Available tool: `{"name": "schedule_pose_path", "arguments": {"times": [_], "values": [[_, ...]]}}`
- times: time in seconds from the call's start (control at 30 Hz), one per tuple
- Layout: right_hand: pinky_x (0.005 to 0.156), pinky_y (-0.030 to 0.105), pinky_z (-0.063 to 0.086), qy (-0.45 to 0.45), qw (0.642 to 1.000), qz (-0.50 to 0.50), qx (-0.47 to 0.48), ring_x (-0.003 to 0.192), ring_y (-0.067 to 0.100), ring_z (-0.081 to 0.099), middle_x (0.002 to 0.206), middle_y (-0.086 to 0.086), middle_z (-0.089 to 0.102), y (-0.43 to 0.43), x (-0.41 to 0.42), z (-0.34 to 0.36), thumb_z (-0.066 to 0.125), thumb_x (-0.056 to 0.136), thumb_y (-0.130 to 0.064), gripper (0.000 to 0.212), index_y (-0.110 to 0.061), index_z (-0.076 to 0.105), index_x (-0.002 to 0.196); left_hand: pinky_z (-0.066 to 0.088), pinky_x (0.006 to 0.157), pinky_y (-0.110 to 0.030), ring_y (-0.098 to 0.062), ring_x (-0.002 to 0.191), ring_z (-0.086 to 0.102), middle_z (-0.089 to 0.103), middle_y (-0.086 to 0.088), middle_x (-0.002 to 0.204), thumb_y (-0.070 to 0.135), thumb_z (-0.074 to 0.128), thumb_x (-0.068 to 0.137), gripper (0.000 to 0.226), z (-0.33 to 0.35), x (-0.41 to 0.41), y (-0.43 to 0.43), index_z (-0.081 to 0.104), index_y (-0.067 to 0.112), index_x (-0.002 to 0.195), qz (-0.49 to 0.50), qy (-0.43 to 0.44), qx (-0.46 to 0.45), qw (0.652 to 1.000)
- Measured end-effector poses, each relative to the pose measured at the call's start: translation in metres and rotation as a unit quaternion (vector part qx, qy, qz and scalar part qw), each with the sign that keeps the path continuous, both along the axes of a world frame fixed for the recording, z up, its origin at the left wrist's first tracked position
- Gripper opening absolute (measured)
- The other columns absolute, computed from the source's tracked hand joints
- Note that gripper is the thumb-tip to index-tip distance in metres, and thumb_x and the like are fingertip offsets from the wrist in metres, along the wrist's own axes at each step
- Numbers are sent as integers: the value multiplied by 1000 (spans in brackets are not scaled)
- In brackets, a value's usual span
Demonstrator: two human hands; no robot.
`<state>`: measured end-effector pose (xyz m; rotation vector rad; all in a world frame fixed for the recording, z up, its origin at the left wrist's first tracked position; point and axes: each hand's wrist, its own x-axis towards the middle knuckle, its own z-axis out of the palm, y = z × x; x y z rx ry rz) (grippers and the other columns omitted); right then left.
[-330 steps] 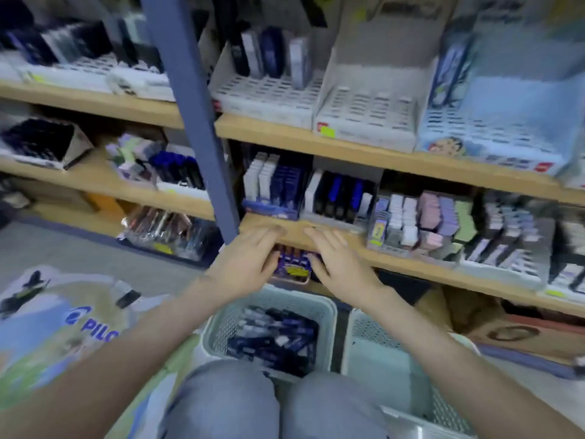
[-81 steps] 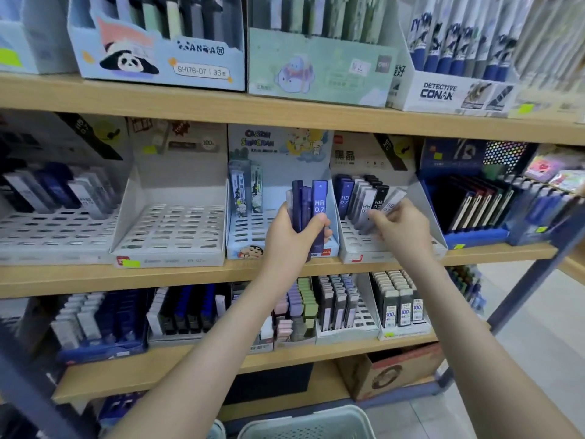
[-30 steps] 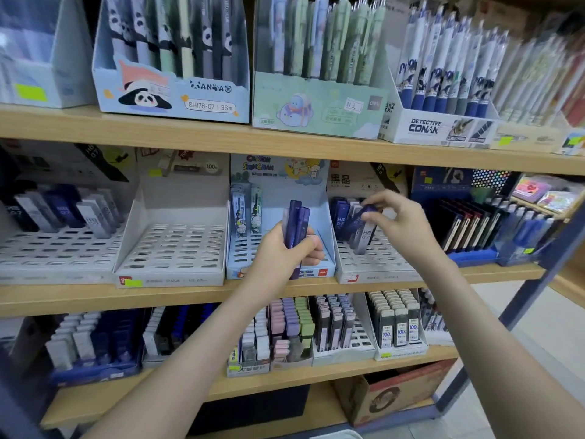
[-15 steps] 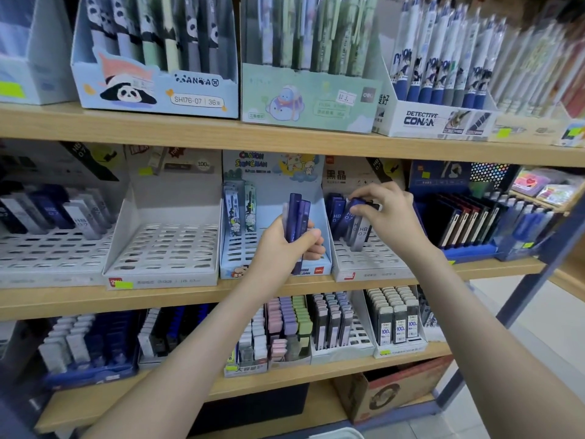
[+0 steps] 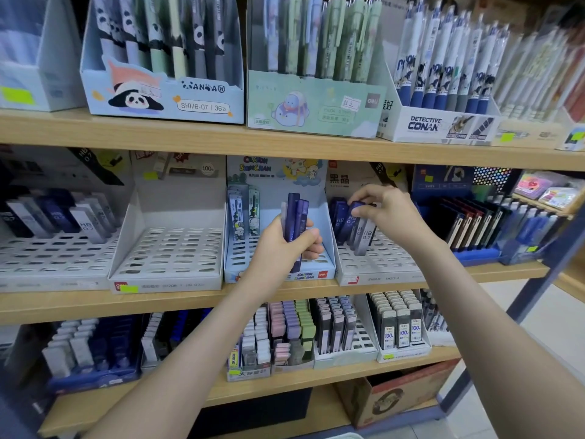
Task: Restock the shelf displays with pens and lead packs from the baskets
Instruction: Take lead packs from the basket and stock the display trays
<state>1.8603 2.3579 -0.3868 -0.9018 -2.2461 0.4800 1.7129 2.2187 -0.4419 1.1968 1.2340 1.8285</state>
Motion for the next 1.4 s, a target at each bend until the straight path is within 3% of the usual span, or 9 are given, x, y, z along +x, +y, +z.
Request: {"name": "schedule_pose_path", "arguments": {"times": [0.17,0.27,0.33,0.67,0.83,0.93,1.0,1.13,1.4], "values": [[101,47,36,-49,998,-10,32,107,22,53,91,-8,60,4,-10,-1,69,84,-18,16,-28,66,97,54,63,-23,-14,67,67,66,-6,76,2,58,93,10,-2,-1,1,55,11,94,1,1,-1,1000],[106,34,24,-44,998,-26,33,109,17,52,96,-7,60,6,-19,-8,71,82,-17,23,-27,59,99,54,64,-23,-14,68,67,66,-3,75,2,58,93,10,-2,-1,2,55,12,93,3,2,-1,1000],[87,24,17,-73,991,-63,90,111,18,45,100,-4,59,6,-22,-14,69,85,-20,18,-26,56,97,54,64,-23,-14,68,67,66,-2,74,2,58,93,10,-2,-2,2,55,12,93,2,5,1,1000],[82,26,15,-84,976,-63,191,117,21,42,118,1,59,-6,-16,-21,53,96,-21,21,-18,63,114,51,56,-24,-14,58,62,68,-3,73,4,60,92,8,-4,-2,-4,55,9,95,-8,-5,-16,1000],[84,30,46,64,994,83,-25,92,12,58,94,-5,66,-58,-20,-11,63,89,-32,15,-22,66,99,41,43,-21,-9,46,49,66,-2,70,8,61,92,7,-1,4,-11,55,12,93,-91,-4,-45,995],[76,34,51,75,980,125,-133,74,10,60,75,-3,65,-70,-20,-11,65,88,-26,6,-20,67,88,40,42,-21,-9,45,49,66,0,68,9,60,91,7,3,8,-15,54,14,92,-119,4,-49,992],[65,22,46,122,964,141,-189,65,5,56,71,0,61,-72,-17,-10,64,90,-20,6,-17,65,84,39,41,-18,-8,45,51,66,1,69,24,59,89,12,6,8,-21,54,14,94,-128,7,-61,990],[59,21,39,221,933,151,-241,58,7,47,68,0,55,-72,-6,-11,59,91,-14,8,-14,60,83,27,35,-16,-10,41,43,65,-7,68,50,49,84,37,4,4,-31,56,13,88,-130,24,-98,986],[64,23,47,231,914,195,-269,65,11,53,77,5,59,-85,-6,-17,56,93,-13,6,-10,61,92,23,35,-16,-6,37,30,62,2,66,20,57,95,7,6,5,-40,54,15,92,-97,55,-105,988]]}}
